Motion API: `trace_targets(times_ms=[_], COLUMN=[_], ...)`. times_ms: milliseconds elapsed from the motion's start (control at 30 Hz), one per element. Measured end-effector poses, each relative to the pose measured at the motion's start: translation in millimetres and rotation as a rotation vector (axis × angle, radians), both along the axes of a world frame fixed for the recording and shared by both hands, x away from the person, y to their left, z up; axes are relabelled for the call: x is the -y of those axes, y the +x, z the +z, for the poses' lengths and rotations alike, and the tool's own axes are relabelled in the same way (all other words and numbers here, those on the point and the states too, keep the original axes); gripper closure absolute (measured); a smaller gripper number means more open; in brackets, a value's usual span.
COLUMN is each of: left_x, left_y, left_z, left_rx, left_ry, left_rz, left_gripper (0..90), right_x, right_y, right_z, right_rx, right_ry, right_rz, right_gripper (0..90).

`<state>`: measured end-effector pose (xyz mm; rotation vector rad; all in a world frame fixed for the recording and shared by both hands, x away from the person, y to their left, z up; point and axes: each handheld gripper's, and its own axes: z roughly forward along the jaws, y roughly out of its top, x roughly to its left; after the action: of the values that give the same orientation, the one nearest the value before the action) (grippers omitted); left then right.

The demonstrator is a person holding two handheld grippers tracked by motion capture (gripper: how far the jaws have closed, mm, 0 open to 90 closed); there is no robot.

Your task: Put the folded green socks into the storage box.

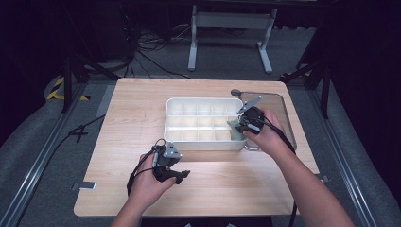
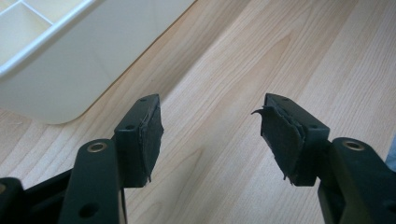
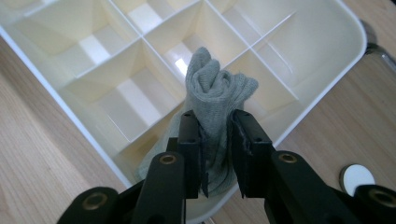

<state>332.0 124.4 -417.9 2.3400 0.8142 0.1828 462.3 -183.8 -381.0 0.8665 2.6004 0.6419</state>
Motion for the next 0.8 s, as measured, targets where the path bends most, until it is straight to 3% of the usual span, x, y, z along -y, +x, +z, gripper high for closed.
trace_targets(times_ms=[133, 267, 333, 567, 800], left_x=[0.3, 0.3, 0.5, 1.8, 3.8], left_y=[-0.2, -0.1, 0.0, 0.1, 1.1], left_z=[-0.3, -0.3, -0.3, -1.6, -2.4], left_rx=[0.000, 0.000, -0.005, -0.003, -0.005], left_ry=[0.002, 0.000, 0.007, -0.002, 0.000], left_rz=[0.000, 0.001, 0.004, 0.007, -0.002], left_gripper=[39.1, 39.1, 39.0, 39.3, 39.5], right_x=[-1.3, -4.7, -6.6, -7.8, -24.2], right_y=[0.9, 2.9, 3.8, 11.2, 17.4], right_z=[-5.7, -13.6, -18.7, -25.6, -32.5], right_rx=[-0.028, -0.103, -0.142, -0.205, -0.242], right_ry=[-0.018, -0.031, -0.060, -0.079, -0.205], right_rz=[-0.005, -0.019, -0.017, -0.036, -0.033], right_gripper=[75.3, 76.6, 77.2, 77.8, 77.7])
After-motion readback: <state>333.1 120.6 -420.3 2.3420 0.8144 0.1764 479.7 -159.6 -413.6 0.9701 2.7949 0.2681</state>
